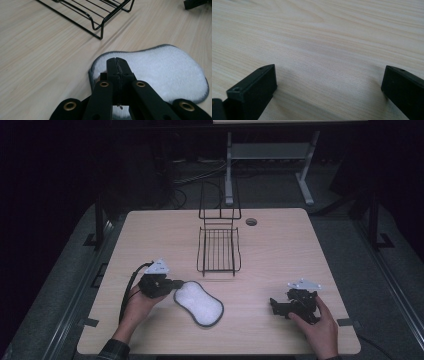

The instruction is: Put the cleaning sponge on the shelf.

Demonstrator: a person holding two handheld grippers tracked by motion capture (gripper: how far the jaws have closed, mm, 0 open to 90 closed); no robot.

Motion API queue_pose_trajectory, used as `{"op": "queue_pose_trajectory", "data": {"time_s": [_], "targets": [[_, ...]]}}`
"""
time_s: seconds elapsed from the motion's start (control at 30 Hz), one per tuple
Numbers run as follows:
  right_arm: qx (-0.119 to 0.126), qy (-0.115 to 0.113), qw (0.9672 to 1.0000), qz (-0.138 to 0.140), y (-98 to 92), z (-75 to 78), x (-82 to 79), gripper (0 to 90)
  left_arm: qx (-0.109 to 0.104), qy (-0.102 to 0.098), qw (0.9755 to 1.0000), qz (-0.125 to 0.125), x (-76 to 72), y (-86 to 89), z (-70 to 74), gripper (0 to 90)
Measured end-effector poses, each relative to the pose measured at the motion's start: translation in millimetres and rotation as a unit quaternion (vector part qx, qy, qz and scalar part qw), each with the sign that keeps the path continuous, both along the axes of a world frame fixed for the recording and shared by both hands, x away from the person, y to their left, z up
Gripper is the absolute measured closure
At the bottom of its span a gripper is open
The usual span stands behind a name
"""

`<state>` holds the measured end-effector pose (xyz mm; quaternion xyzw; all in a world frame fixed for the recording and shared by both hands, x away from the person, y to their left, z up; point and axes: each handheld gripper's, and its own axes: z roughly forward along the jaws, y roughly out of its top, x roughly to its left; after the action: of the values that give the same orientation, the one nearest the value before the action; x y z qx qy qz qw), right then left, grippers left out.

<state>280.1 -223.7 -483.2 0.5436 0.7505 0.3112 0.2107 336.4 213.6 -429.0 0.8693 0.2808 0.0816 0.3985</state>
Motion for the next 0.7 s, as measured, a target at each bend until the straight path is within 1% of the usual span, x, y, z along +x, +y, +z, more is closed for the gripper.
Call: {"op": "queue_pose_trajectory", "data": {"time_s": [0.07,0.13,0.17,0.23,0.27,0.3,0.33,0.37,0.4,0.47,0.53,0.57,0.63,0.67,0.7], "targets": [[0.000,0.001,1.0000,0.000,0.1,0.0,-0.1,0.0,0.008,-0.003,0.9999,-0.007,4.5,-5.9,-1.3,89.5],[0.000,0.001,1.0000,0.000,0.1,0.1,-0.1,0.0,0.006,0.000,0.9999,-0.008,9.1,-11.2,-3.1,89.5],[0.000,0.000,1.0000,0.000,0.0,0.0,0.0,0.0,0.009,0.002,0.9999,-0.011,14.2,-15.1,-4.8,89.5],[0.000,0.001,1.0000,0.000,0.1,0.0,-0.1,0.0,0.008,0.002,0.9999,-0.011,16.5,-17.0,-6.1,89.5],[0.001,0.001,1.0000,0.000,0.2,0.0,-0.1,0.0,0.004,0.004,0.9999,-0.010,18.8,-18.6,-7.7,89.5],[0.001,0.001,1.0000,0.000,0.2,0.1,-0.1,0.0,0.009,0.007,0.9999,-0.012,20.8,-19.8,-8.7,89.5],[0.000,0.000,1.0000,0.000,0.1,0.0,0.0,0.0,0.006,0.013,0.9998,-0.012,23.7,-21.8,-10.5,89.5],[0.000,0.000,1.0000,0.001,0.1,0.0,0.0,0.0,0.006,0.014,0.9998,-0.012,24.3,-22.6,-11.1,89.5],[0.000,0.000,1.0000,0.001,0.1,0.0,0.0,0.0,0.013,0.013,0.9997,-0.014,25.0,-23.4,-11.9,89.5],[0.000,0.000,1.0000,0.001,0.1,0.0,0.0,0.0,0.017,0.018,0.9996,-0.016,25.4,-25.2,-14.3,89.5],[0.000,0.000,1.0000,0.001,0.1,0.0,0.0,0.0,0.025,0.020,0.9993,-0.018,25.3,-25.8,-16.2,89.5],[0.000,0.000,1.0000,0.001,0.1,0.0,0.0,0.0,0.026,0.024,0.9992,-0.018,25.2,-25.6,-16.9,89.5],[0.000,0.001,1.0000,0.001,0.2,0.1,-0.1,0.0,0.030,0.025,0.9991,-0.018,25.3,-25.0,-18.5,89.5],[0.000,0.001,1.0000,0.001,0.2,0.1,-0.1,0.0,0.030,0.025,0.9991,-0.018,25.3,-25.0,-18.5,89.5],[0.000,0.001,1.0000,0.001,0.2,0.1,-0.1,0.0,0.028,0.029,0.9990,-0.019,24.8,-23.8,-20.3,89.5]]}}
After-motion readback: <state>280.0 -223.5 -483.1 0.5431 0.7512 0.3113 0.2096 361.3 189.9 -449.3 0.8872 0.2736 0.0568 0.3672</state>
